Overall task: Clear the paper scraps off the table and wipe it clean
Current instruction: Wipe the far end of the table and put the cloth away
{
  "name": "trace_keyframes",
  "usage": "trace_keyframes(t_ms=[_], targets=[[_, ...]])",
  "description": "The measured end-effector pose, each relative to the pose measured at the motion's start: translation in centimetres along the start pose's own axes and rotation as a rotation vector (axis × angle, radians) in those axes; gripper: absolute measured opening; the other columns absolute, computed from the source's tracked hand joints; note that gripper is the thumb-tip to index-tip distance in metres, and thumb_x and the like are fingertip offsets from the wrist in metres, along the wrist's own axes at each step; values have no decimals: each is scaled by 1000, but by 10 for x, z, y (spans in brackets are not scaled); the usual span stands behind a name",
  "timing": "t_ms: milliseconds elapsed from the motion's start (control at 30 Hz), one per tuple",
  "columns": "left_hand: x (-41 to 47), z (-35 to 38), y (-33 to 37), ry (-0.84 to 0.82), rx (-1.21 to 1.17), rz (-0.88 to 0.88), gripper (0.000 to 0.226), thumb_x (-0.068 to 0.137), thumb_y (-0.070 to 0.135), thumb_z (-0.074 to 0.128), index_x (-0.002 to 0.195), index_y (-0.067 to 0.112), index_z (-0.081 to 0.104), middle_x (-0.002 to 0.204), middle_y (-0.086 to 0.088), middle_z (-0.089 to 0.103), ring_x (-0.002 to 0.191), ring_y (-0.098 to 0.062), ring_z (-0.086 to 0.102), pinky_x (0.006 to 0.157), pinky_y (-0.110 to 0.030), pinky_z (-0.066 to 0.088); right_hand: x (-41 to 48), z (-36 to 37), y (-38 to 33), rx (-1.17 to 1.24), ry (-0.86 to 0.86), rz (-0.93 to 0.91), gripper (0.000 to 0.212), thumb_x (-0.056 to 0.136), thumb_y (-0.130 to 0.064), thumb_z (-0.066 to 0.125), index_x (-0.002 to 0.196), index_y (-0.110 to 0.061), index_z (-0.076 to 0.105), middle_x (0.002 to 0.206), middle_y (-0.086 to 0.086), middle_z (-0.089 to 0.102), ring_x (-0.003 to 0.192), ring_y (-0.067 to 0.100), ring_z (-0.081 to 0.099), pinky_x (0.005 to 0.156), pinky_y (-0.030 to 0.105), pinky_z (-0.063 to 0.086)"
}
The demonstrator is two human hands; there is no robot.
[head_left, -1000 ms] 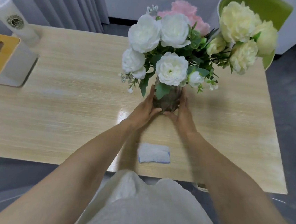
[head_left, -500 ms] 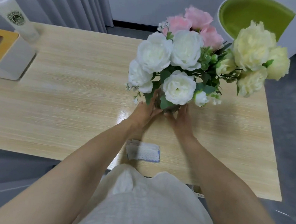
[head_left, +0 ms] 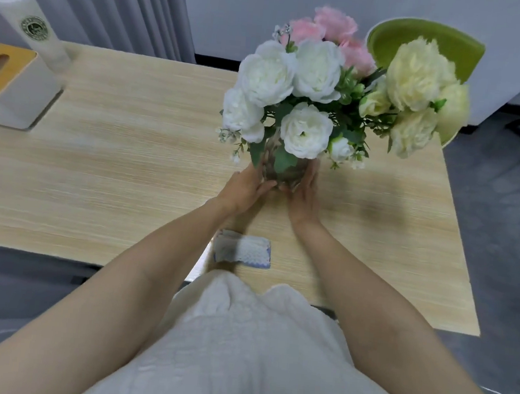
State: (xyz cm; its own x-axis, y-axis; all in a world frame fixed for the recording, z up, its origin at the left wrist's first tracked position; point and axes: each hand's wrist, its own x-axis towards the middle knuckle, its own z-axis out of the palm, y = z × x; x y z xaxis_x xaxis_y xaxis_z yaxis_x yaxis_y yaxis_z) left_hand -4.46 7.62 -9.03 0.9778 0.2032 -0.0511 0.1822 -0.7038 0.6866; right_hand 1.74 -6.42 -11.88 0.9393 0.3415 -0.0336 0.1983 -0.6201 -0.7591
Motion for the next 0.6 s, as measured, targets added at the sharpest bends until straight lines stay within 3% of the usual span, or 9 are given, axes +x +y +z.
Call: trace_keyframes(t_ms=[100, 200, 267, 333, 367, 433, 467, 533, 600], targets=[[-19, -13, 11, -41, -107, -114, 79, 95, 40, 50, 149, 32, -7, 131, -17, 56, 105, -37, 60, 91, -43, 48, -17, -8, -19, -249, -60, 35, 82, 96, -18, 45, 148, -15, -17, 158, 17, -6, 144, 34, 11, 112, 40, 28], [-40, -25, 5, -50, -152, -168, 83, 92, 47, 50, 149, 34, -10, 138, -20, 47, 121, -38, 50, 99, -46, 44, -33, -10, -35, -389, -148, 70, 89, 92, -34, 48, 149, -9, -15, 157, 22, -3, 142, 39, 17, 109, 44, 34], [-53, -32, -3, -85, -170, -223, 83, 93, 45, 51, 149, 33, -10, 129, -17, 53, 119, -36, 51, 99, -42, 42, -46, -7, -48, -428, -186, 111, 92, 91, -42, 50, 150, -8, -12, 157, 22, -2, 142, 37, 17, 111, 45, 32], [-66, -41, -12, -81, -154, -264, 86, 94, 46, 51, 150, 32, -13, 103, 3, 56, 111, -33, 55, 92, -37, 41, -58, 3, -61, -461, -232, 168, 88, 95, -46, 44, 149, -6, -13, 158, 20, -4, 145, 33, 10, 116, 45, 19], [-71, -47, -15, -69, -144, -276, 86, 94, 47, 50, 150, 31, -12, 102, 2, 56, 113, -34, 54, 92, -37, 41, -63, 10, -68, -494, -254, 178, 85, 96, -48, 39, 149, -7, -13, 158, 17, -6, 146, 31, 4, 118, 46, 11], [-81, -61, -25, -39, -127, -297, 82, 94, 46, 50, 152, 27, -5, 134, -13, 51, 125, -34, 47, 99, -39, 39, -72, 25, -87, -532, -351, 148, 81, 97, -50, 34, 150, -10, -11, 159, 10, -13, 147, 27, -7, 118, 47, 1], [-86, -67, -32, -16, -124, -314, 80, 94, 46, 51, 152, 26, -1, 147, -10, 40, 131, -32, 42, 103, -40, 36, -76, 36, -96, -522, -412, 112, 78, 98, -50, 33, 151, -13, -11, 158, 8, -16, 146, 25, -11, 118, 47, -3], [-99, -82, -47, 39, -119, -340, 75, 94, 45, 51, 152, 24, 7, 157, -3, 23, 140, -26, 30, 112, -38, 29, -80, 58, -113, -527, -519, 15, 74, 99, -50, 30, 151, -19, -12, 157, 5, -21, 145, 22, -17, 118, 44, -8], [-113, -100, -65, 90, -103, -348, 69, 96, 43, 50, 151, 20, 16, 157, -2, 22, 142, -21, 26, 113, -36, 27, -78, 78, -132, -511, -576, -57, 71, 99, -48, 30, 151, -22, -11, 157, 4, -23, 145, 22, -18, 117, 42, -10]])
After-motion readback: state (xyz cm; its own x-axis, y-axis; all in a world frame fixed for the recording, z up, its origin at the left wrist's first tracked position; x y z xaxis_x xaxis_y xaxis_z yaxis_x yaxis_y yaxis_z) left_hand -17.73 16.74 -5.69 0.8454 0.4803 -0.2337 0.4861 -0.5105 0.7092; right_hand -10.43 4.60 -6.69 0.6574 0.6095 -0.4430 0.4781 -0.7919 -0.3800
